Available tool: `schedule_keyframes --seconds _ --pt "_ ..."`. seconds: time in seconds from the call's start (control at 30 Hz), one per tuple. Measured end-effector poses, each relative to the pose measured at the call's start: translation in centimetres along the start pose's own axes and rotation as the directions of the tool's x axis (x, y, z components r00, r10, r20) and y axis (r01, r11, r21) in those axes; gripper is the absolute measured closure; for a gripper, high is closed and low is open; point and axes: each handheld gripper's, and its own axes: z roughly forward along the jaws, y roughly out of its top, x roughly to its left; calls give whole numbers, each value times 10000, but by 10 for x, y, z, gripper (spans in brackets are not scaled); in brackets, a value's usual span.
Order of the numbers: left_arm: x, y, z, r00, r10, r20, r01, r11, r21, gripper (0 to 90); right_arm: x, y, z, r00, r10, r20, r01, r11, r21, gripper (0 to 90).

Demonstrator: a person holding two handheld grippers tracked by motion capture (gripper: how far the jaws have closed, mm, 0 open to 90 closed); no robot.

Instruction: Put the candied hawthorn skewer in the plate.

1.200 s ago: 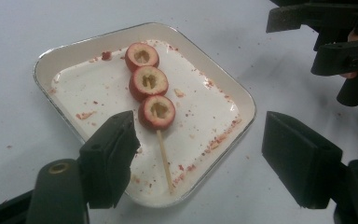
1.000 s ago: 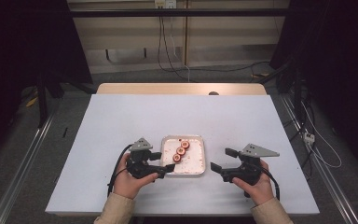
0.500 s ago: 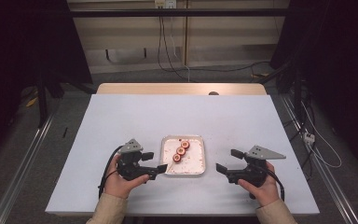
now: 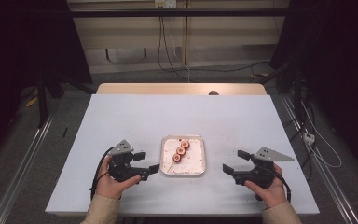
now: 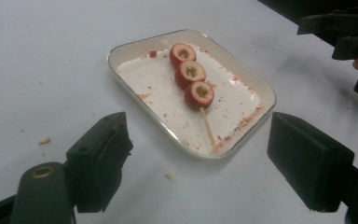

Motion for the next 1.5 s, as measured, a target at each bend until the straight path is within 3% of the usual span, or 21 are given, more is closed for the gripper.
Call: schedule_keyframes --seconds 0.67,1.5 --pt "25 -18 -30 9963 -188 -842 172 9997 -191 170 -2 -3 -6 9994 -280 201 279 9996 57 105" --pt "40 -34 -48 9901 -468 -1325 419 9984 -392 139 -14 -10 -20 9979 -333 555 325 9993 158 106"
